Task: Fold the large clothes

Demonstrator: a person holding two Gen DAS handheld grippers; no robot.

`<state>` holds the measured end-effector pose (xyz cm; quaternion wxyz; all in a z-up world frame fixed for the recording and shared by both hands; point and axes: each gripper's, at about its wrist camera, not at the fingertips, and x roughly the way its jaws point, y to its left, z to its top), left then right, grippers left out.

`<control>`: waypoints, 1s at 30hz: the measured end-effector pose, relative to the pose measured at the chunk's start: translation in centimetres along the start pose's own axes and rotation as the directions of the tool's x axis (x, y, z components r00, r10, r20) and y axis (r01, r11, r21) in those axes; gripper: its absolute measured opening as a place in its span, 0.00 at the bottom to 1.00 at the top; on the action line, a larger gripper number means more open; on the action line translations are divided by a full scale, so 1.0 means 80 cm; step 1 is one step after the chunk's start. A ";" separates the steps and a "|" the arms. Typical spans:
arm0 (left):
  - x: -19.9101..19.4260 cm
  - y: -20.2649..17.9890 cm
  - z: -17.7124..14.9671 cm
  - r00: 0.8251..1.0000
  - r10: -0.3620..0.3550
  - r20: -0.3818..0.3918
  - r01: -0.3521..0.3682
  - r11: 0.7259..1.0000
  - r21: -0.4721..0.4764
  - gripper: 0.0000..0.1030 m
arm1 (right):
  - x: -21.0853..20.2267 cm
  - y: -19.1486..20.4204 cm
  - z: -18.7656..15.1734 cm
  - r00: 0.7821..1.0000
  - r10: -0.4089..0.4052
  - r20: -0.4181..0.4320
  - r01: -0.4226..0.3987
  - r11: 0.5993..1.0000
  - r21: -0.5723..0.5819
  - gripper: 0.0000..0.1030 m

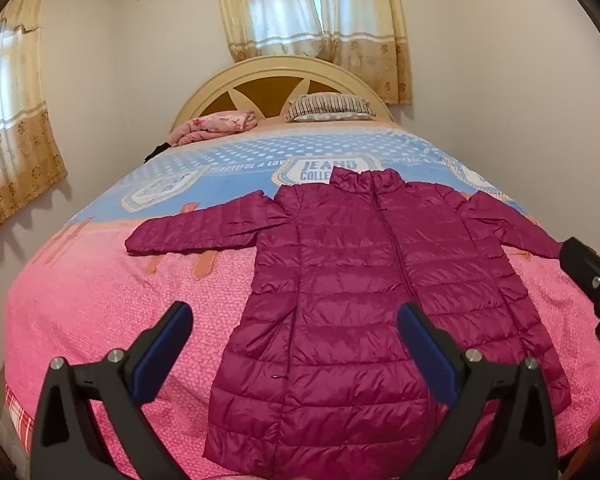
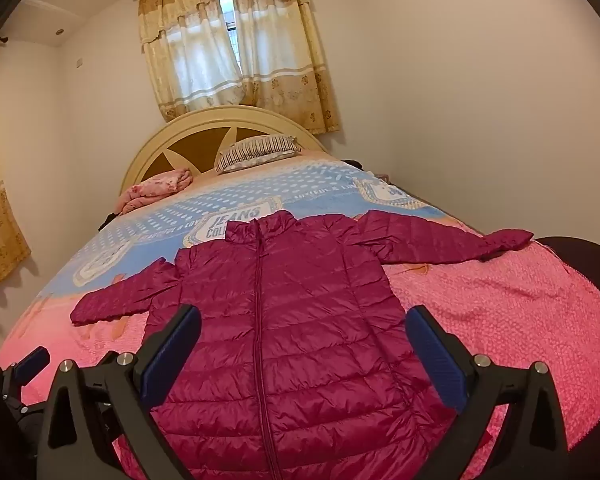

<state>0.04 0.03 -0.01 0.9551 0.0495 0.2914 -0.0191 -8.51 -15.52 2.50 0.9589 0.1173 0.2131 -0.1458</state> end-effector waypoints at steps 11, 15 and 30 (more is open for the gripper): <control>-0.005 0.004 0.008 1.000 -0.028 0.008 0.028 1.000 -0.010 1.00 | -0.001 0.003 -0.004 1.000 -0.021 0.015 0.022 1.000 -0.023 0.99; -0.009 0.008 0.002 0.999 -0.033 0.020 0.033 0.999 -0.016 1.00 | -0.001 0.003 -0.005 0.999 -0.026 0.019 0.027 0.999 -0.019 0.99; -0.009 0.003 -0.003 1.000 -0.023 0.020 0.024 1.000 -0.014 1.00 | -0.006 -0.001 0.000 0.999 -0.033 0.010 0.033 0.999 -0.015 0.99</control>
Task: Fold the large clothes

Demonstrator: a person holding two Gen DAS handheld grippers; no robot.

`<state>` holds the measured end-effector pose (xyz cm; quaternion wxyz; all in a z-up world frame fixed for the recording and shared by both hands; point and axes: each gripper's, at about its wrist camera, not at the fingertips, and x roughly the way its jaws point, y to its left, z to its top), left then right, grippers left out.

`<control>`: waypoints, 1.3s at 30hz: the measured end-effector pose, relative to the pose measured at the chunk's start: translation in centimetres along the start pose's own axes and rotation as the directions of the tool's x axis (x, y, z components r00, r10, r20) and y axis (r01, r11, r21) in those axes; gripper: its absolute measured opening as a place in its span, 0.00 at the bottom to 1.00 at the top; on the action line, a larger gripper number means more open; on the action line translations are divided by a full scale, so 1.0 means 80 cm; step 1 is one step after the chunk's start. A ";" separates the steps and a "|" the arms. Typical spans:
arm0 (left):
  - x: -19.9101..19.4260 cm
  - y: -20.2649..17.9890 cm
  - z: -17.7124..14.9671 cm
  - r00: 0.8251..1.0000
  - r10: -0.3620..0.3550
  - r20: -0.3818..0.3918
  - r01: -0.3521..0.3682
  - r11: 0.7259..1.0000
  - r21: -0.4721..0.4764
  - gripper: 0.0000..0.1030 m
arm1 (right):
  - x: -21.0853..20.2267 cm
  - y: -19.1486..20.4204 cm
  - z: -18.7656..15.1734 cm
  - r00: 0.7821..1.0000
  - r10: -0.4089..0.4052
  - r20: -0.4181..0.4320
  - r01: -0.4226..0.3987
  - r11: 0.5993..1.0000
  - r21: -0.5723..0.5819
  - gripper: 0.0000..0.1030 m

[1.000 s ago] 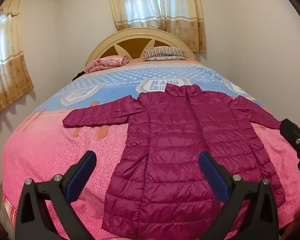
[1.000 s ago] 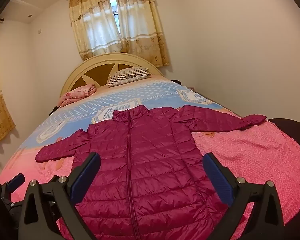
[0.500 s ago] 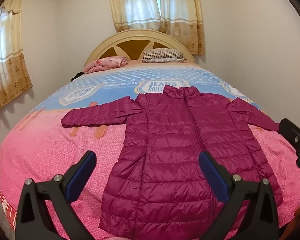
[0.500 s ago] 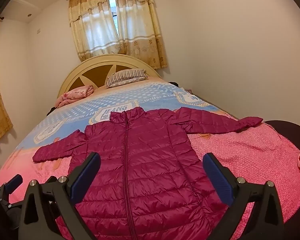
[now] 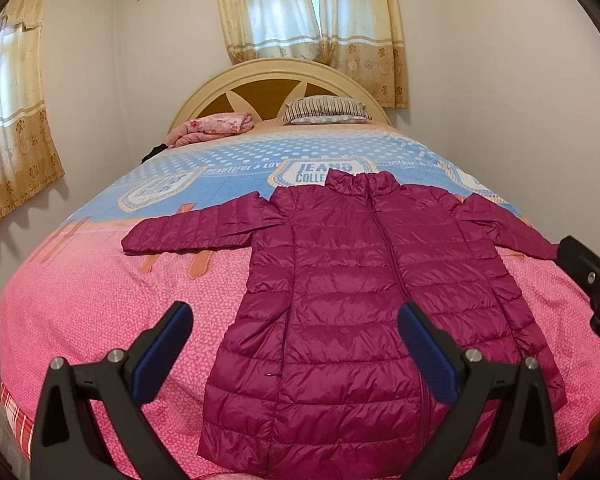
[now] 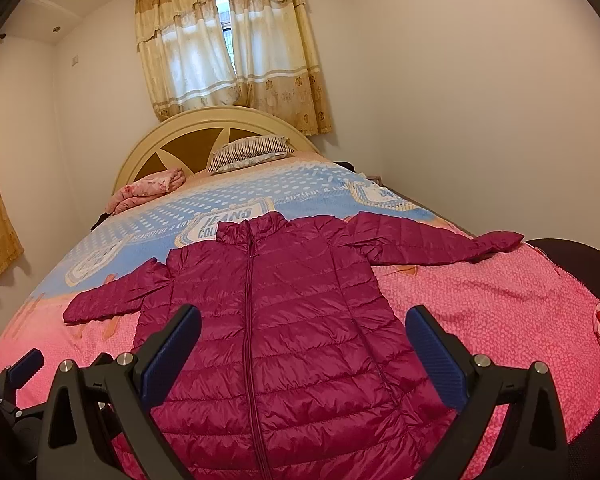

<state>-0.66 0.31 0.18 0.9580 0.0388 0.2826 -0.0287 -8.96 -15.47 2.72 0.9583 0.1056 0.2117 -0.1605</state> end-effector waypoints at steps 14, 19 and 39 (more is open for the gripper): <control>0.000 0.001 -0.001 1.000 -0.001 -0.004 0.001 1.000 0.001 1.00 | 0.005 -0.002 -0.002 1.000 -0.008 -0.019 0.008 1.000 -0.005 0.99; 0.001 0.000 0.000 1.000 -0.001 -0.004 0.001 1.000 0.001 1.00 | 0.005 -0.001 -0.002 1.000 -0.008 -0.019 0.008 1.000 -0.006 0.99; 0.002 -0.001 -0.003 1.000 -0.001 -0.006 0.001 1.000 0.002 1.00 | 0.007 0.002 -0.006 0.999 -0.012 -0.030 0.012 1.000 -0.014 0.99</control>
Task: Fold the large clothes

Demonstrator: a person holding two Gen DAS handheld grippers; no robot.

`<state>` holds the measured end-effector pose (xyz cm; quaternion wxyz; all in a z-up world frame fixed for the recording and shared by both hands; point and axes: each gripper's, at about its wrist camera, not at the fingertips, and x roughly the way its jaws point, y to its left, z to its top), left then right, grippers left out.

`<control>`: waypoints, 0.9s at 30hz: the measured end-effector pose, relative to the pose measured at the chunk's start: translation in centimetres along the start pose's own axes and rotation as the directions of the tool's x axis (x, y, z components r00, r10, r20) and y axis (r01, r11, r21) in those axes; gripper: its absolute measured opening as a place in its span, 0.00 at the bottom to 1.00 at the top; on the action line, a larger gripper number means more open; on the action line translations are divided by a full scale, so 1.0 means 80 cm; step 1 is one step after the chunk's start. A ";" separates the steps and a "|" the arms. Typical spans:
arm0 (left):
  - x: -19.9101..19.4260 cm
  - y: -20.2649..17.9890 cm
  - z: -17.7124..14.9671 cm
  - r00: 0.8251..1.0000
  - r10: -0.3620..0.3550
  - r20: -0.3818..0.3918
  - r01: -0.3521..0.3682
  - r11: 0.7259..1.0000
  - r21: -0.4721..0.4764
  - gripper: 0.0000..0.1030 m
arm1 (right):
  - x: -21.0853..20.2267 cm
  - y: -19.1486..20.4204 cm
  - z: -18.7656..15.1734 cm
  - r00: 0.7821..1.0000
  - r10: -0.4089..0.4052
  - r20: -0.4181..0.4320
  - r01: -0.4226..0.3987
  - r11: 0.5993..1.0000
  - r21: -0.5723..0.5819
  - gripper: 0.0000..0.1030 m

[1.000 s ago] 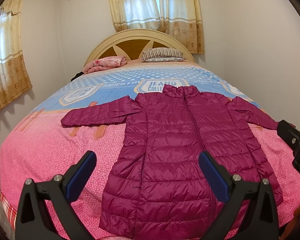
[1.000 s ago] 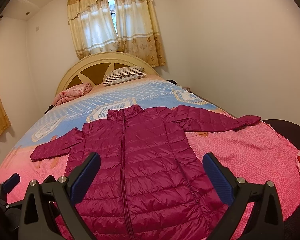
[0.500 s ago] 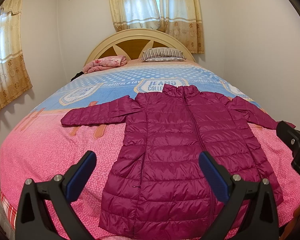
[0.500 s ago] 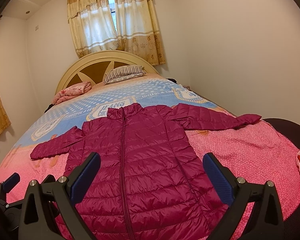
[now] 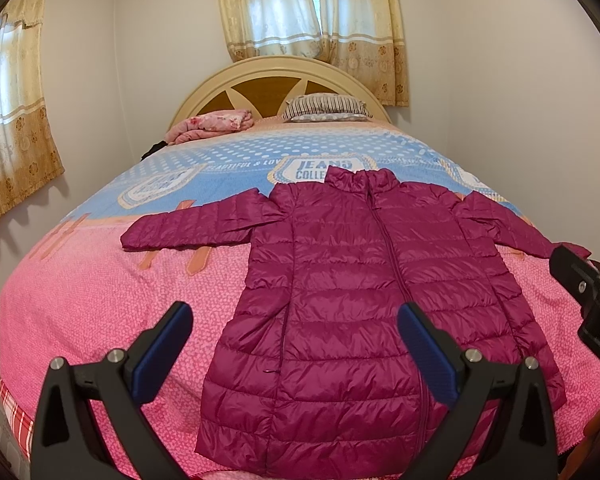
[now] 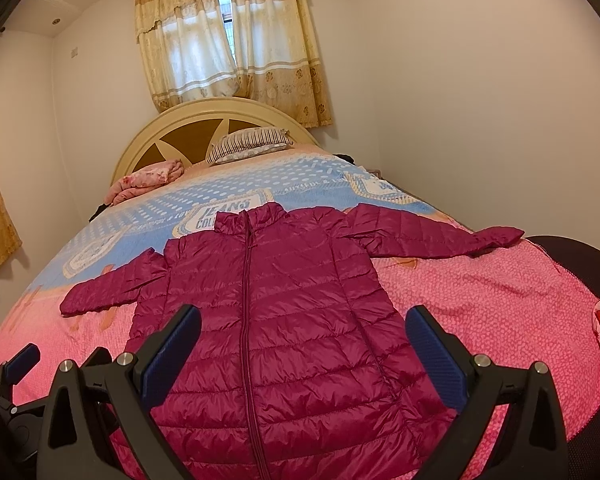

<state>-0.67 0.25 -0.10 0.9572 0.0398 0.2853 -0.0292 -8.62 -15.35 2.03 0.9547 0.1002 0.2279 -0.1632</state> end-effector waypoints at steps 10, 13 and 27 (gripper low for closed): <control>0.003 -0.004 -0.006 1.000 -0.004 -0.007 0.004 1.000 -0.001 1.00 | 0.006 0.003 -0.001 1.000 -0.006 -0.027 0.006 1.000 -0.014 0.99; 0.003 -0.006 -0.007 1.000 -0.005 -0.008 0.005 1.000 -0.001 1.00 | 0.006 0.003 0.000 1.000 -0.008 -0.029 0.007 1.000 -0.016 0.99; 0.025 -0.018 -0.007 0.999 -0.014 -0.032 0.014 1.000 0.014 1.00 | 0.032 -0.009 -0.002 0.997 -0.017 -0.075 0.016 1.000 -0.015 0.99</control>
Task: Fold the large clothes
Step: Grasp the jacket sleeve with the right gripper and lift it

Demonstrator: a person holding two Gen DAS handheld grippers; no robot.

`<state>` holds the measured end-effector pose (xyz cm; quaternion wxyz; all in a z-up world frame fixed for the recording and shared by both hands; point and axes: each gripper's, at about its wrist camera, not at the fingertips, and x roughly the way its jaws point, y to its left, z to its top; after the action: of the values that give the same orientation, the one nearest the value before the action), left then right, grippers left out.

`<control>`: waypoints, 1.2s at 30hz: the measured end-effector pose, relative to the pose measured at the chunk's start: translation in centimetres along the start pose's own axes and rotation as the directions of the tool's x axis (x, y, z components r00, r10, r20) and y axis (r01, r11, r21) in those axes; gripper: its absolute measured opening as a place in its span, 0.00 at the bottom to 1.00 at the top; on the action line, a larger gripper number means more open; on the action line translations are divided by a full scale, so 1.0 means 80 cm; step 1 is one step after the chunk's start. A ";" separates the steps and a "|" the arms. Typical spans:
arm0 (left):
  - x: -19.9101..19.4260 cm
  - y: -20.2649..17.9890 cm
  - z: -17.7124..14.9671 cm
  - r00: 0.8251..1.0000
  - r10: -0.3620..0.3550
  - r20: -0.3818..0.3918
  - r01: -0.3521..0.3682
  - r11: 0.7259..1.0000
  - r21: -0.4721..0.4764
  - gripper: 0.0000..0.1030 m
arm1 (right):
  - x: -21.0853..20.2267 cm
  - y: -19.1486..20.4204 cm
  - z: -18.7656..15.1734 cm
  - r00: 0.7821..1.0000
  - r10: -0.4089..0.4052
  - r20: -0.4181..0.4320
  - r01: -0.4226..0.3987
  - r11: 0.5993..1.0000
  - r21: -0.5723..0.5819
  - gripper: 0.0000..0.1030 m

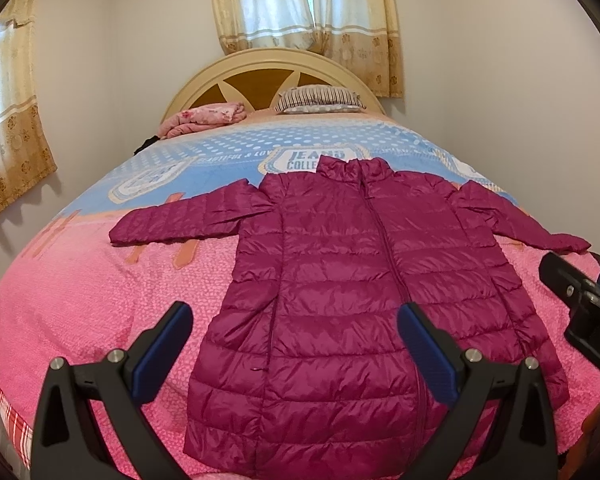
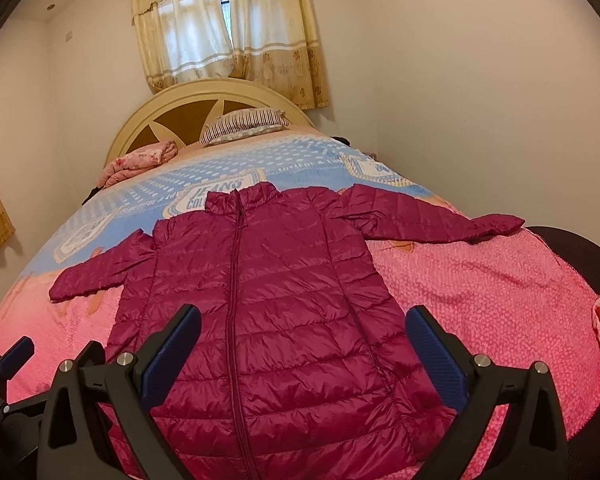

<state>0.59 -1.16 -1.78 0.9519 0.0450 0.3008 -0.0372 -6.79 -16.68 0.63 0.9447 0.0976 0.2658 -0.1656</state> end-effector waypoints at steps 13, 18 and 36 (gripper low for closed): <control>0.130 0.057 0.065 0.999 -0.049 -0.020 0.048 0.997 -0.053 1.00 | 0.138 -0.212 0.087 0.970 -0.174 -0.168 0.205 0.961 0.187 0.99; 0.199 0.095 0.085 0.997 -0.023 -0.067 0.014 0.992 -0.127 1.00 | 0.198 -0.369 0.126 0.943 -0.248 -0.221 0.321 0.854 0.410 0.90; 0.305 0.117 0.057 0.978 0.105 -0.179 -0.132 0.980 -0.148 1.00 | 0.350 -0.452 0.137 0.756 -0.506 -0.415 0.633 0.725 0.271 0.41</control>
<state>24.05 6.55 -11.53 0.9238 -0.0102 0.3797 0.0478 7.69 -60.46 -8.58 0.7513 0.2236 0.3892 -0.4838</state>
